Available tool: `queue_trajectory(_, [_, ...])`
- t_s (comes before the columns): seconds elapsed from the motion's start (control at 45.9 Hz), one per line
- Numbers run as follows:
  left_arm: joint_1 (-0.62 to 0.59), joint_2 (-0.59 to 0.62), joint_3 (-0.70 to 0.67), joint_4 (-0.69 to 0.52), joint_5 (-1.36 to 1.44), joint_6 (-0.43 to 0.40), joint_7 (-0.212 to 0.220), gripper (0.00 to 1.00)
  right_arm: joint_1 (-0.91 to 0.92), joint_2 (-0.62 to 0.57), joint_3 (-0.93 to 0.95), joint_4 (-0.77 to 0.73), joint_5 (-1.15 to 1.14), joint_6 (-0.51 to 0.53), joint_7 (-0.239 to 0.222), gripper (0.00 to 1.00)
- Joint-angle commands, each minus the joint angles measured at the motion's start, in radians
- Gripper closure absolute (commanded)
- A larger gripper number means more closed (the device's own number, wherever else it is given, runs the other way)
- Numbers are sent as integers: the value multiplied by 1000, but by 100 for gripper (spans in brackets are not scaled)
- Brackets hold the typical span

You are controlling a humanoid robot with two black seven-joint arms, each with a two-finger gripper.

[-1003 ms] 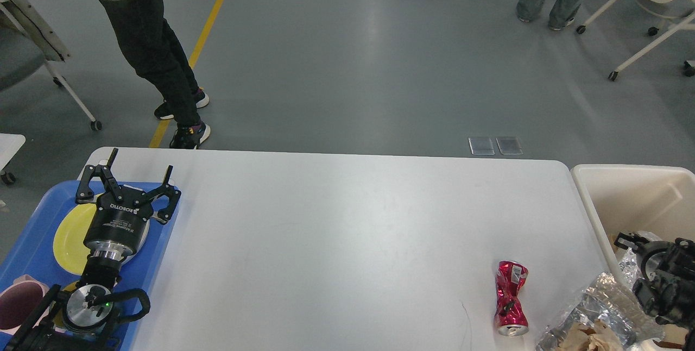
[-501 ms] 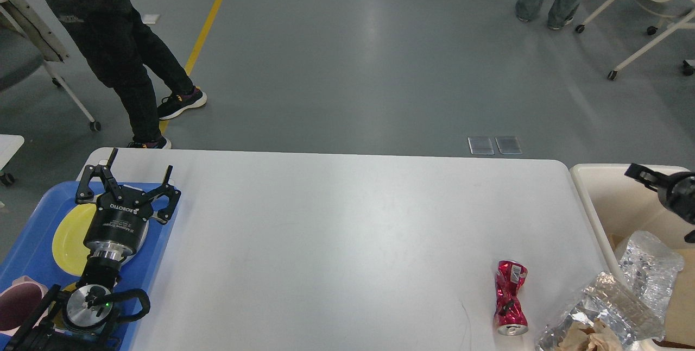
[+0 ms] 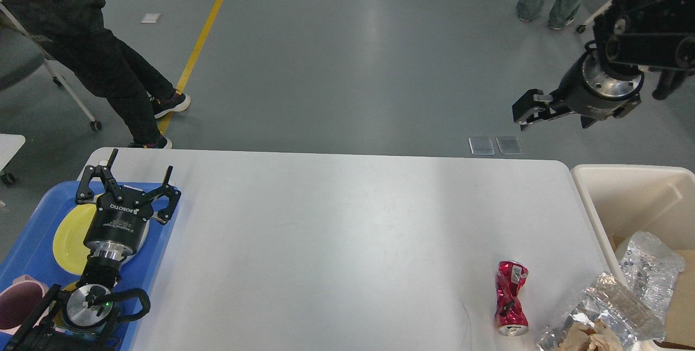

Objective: Tidy desktop
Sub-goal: 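Raise the right gripper out of the bin over the table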

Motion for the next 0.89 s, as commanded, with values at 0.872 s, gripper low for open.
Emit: queue_trajectory(0.872, [0, 0, -1, 0, 0, 0, -1, 4, -30, -139, -94, 361, 300, -88, -15, 12])
